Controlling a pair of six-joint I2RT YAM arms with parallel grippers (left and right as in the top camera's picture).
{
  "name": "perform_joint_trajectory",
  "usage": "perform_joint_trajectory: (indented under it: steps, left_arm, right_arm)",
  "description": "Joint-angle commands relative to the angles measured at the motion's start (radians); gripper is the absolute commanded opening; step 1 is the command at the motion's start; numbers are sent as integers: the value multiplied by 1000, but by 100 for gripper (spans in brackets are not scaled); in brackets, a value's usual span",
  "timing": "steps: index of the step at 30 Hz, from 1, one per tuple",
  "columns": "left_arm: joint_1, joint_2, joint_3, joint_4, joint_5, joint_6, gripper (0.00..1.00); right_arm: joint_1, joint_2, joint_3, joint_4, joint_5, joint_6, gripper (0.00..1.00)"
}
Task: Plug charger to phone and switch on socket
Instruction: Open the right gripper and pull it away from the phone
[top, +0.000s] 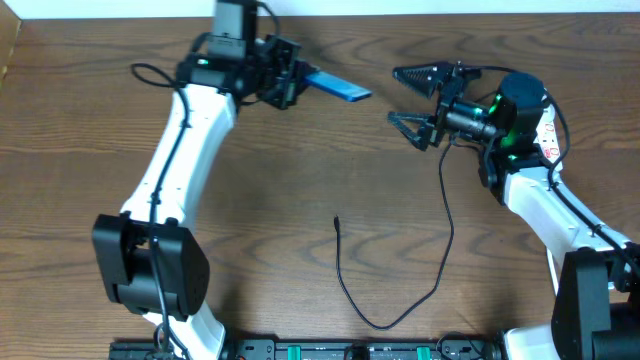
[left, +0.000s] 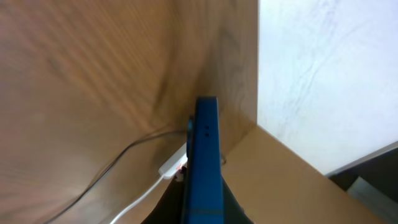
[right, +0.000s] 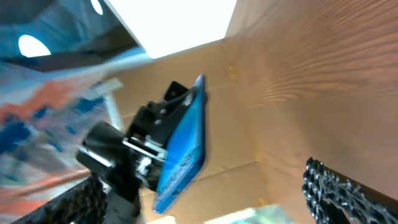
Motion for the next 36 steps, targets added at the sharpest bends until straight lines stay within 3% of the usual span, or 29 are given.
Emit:
perform_joint_trajectory:
  steps: [1,6,11,18,25,31,36]
  left_arm:
    - [72,-23,18,-56,209,152,7]
    - [168,-23,18,-202,299,383,8]
    - [263,-23,18,-330,357,575,6]
    - [386,-23,18,-447,422,742,7]
    - [462,-23,18,-521,422,814,7]
    - [504,-23,18,-522,422,815,7]
    - [516,-23,18,-522,422,815,7]
  right_arm:
    - [-4,-4,13,-64,-31,-268,99]
    - [-1,-4,13,-177,-10,-454,99]
    - [16,-4,13,-225,17,-500,99]
    - [52,-4,27,-281,60,-542,99]
    - [91,-4,168,-619,186,-687,95]
    - [168,-4,397,-1059,505,-836,94]
    - [254,-4,518,-1228,706,-861,94]
